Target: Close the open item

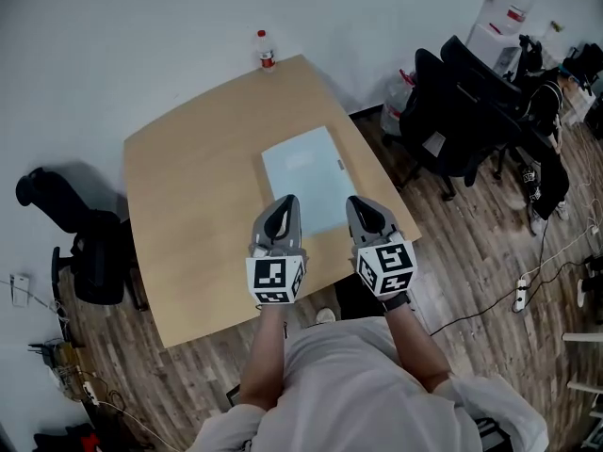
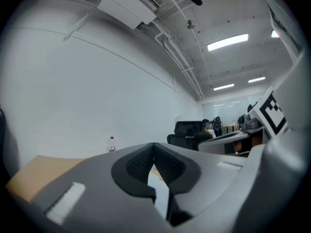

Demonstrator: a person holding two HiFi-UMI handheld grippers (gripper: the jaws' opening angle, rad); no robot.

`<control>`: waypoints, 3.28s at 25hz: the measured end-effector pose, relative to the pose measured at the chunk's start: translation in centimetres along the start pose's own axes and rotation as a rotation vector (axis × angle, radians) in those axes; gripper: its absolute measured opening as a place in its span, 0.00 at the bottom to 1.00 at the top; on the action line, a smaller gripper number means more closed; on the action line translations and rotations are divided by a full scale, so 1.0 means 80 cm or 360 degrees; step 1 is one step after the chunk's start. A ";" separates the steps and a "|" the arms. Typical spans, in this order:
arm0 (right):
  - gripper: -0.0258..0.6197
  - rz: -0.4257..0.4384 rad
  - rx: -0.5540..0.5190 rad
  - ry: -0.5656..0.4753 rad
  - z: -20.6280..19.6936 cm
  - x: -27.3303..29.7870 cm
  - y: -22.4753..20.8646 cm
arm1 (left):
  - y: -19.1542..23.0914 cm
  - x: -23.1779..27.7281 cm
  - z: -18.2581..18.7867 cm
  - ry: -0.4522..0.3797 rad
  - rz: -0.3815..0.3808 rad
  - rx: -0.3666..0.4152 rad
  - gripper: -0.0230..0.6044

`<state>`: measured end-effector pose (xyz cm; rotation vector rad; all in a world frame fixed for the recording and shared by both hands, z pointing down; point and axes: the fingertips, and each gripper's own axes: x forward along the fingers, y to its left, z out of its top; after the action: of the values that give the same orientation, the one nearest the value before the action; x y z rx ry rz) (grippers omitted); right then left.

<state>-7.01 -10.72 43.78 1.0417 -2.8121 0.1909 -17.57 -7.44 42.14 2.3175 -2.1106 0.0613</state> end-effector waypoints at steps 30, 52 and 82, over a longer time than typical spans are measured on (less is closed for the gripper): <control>0.06 0.0206 0.0097 0.0638 -0.123 0.148 -0.113 | 0.042 0.249 -0.171 0.0805 -0.0371 0.0012 0.05; 0.06 0.0241 0.0208 0.0834 -0.184 0.171 -0.120 | 0.022 0.318 -0.261 0.1137 -0.0755 0.0220 0.05; 0.06 0.0158 0.0263 0.0992 -0.247 0.178 -0.121 | 0.001 0.326 -0.320 0.1250 -0.0837 0.0135 0.05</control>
<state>-9.75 -23.84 66.30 0.7055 -2.3008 0.6444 -15.88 -32.59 68.60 2.2553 -1.1253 0.8891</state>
